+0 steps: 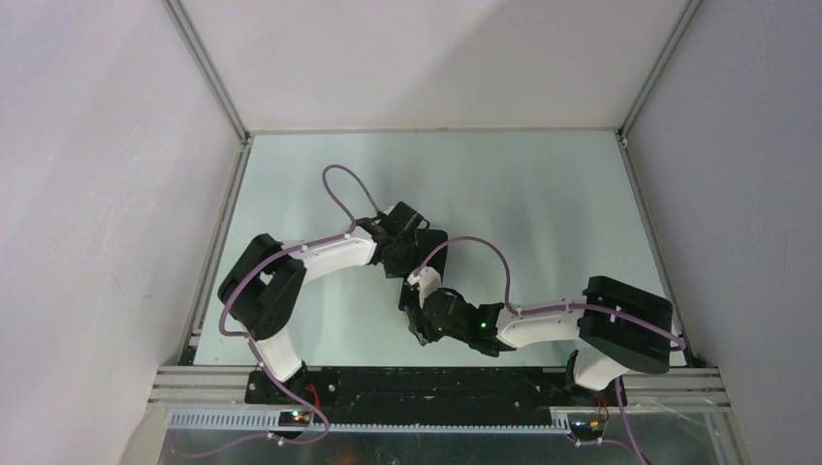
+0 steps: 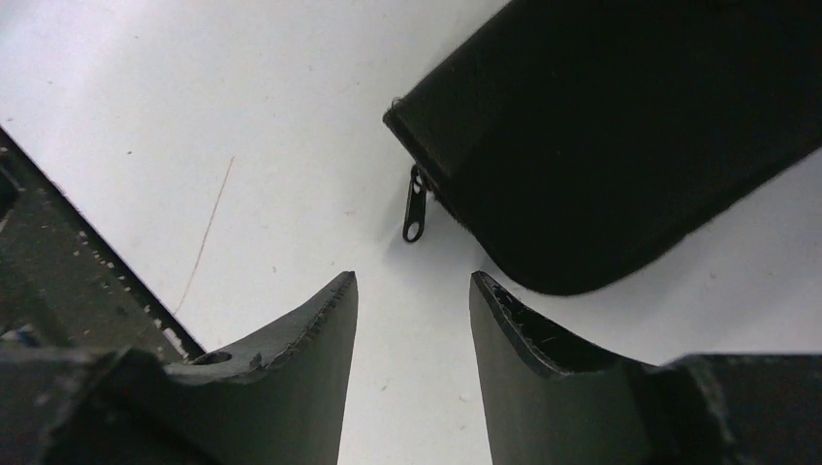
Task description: Sort the hair-cutting tools
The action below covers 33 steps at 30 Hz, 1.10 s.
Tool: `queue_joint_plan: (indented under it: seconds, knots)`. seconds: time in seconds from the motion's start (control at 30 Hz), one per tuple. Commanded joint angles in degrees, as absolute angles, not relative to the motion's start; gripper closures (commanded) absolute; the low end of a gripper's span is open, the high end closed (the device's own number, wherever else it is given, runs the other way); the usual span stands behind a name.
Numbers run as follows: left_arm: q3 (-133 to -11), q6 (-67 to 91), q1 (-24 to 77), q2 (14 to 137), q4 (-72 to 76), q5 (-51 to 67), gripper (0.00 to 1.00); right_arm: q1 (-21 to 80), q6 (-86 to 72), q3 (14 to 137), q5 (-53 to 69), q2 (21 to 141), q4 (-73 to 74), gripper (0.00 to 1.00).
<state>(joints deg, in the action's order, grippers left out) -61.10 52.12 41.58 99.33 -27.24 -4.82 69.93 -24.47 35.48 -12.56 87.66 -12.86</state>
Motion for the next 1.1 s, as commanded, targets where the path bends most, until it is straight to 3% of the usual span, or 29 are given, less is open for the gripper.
queue_joint_plan:
  seconds: [0.0,0.37,0.5,0.7,1.07]
  knots:
    - [-57.94,53.22,43.72,102.05,-30.56,1.55,0.49,70.83,-21.05,35.89,-19.03,90.61,-20.15,0.49]
    - [-57.30,53.01,43.62,101.15,-31.10,1.30,0.49,71.27,-18.36,39.13,-22.49,96.14,-19.27,0.52]
    - [-57.20,52.98,43.65,100.38,-31.07,1.28,0.49,71.43,-18.54,40.17,-26.62,98.60,-17.09,0.64]
    - [-57.64,52.92,43.61,100.67,-31.95,-0.52,0.49,71.85,-20.73,40.43,-30.25,98.89,-12.26,0.99]
    - [-59.62,51.03,43.62,105.82,-34.06,-6.74,0.49,73.85,-27.84,36.11,-27.86,90.47,-0.74,1.00]
